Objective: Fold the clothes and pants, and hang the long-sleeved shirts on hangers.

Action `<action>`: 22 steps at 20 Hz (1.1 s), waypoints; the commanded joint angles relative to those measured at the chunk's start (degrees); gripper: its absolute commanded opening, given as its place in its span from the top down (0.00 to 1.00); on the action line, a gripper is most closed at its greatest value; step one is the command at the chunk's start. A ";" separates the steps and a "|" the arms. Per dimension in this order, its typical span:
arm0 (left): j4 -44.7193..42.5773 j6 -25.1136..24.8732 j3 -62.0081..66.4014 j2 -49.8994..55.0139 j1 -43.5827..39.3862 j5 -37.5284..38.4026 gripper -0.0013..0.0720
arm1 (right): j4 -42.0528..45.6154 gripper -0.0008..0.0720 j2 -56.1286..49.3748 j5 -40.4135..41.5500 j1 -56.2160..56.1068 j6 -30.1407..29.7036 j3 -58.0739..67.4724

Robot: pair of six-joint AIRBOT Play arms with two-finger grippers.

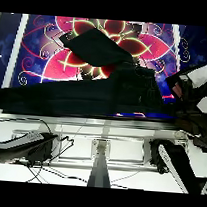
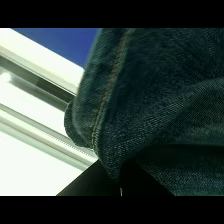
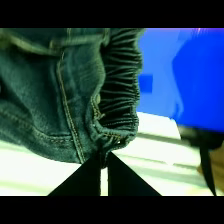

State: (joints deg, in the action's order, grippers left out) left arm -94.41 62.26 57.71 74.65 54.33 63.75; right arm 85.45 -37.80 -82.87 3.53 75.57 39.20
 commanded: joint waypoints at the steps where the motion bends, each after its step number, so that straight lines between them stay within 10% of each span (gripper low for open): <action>1: 0.35 -2.69 0.07 0.98 -0.42 -0.61 0.96 | -0.04 0.95 0.96 -4.33 -0.02 -10.51 -1.07; 4: 2.01 -2.03 2.95 0.98 -3.23 -3.91 0.96 | -0.02 0.95 0.48 3.43 -0.02 -13.42 -1.05; 11: 4.85 11.96 29.59 1.25 -22.08 -25.53 0.96 | 0.46 0.95 -3.34 55.71 0.00 -2.64 8.39; 16: 4.90 11.93 39.45 0.83 -27.32 -22.62 0.96 | -0.02 0.95 -13.49 47.60 0.00 1.75 27.23; 22: 0.33 11.67 17.29 3.13 -22.18 -4.98 0.96 | 0.28 0.95 -13.53 17.53 -0.02 1.75 10.03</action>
State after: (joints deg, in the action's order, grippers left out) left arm -92.14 73.97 84.97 77.28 30.26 52.45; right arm 85.82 -50.92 -51.79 3.53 76.58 56.58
